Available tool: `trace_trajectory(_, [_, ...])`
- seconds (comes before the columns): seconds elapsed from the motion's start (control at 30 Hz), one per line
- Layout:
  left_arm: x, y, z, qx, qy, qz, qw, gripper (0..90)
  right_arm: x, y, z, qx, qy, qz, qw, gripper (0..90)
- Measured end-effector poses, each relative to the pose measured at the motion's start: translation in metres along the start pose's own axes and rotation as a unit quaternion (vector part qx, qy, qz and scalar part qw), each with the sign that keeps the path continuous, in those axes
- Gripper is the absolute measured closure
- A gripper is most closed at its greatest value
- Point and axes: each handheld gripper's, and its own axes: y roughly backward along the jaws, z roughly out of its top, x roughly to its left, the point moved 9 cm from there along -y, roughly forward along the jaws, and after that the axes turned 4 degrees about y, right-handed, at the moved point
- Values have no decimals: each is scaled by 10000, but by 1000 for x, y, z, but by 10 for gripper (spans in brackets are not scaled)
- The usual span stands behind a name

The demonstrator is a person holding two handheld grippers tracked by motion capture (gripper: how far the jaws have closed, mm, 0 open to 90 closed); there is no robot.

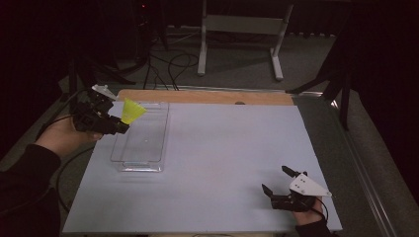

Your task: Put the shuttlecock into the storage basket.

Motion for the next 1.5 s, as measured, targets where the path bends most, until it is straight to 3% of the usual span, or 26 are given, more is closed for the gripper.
trace_trajectory(0.13, [7, -6, -7, 49, 114, 80, 9999, 653, 0, 0, 0, -13, 16, 2, 10000, 84])
trace_trajectory(0.23, [14, -12, -10, 57, 315, 89, 9994, 653, 0, 0, 1, -24, 22, 12, 10000, 84])
trace_trajectory(0.53, [21, -26, -22, 169, 417, 93, 9989, 653, 0, 0, 0, -4, 17, 22, 10000, 84])
trace_trajectory(0.73, [24, -40, -32, 215, 535, -32, 9983, 653, 1, 0, 0, 8, -12, 40, 10000, 84])
trace_trajectory(0.9, [29, -49, -38, 292, 488, 31, 9984, 653, 1, 0, 0, 6, -4, 40, 10000, 84])
trace_trajectory(1.5, [39, -81, -64, 535, 485, -97, 9973, 652, 1, -1, -1, 17, 6, 80, 10000, 84])
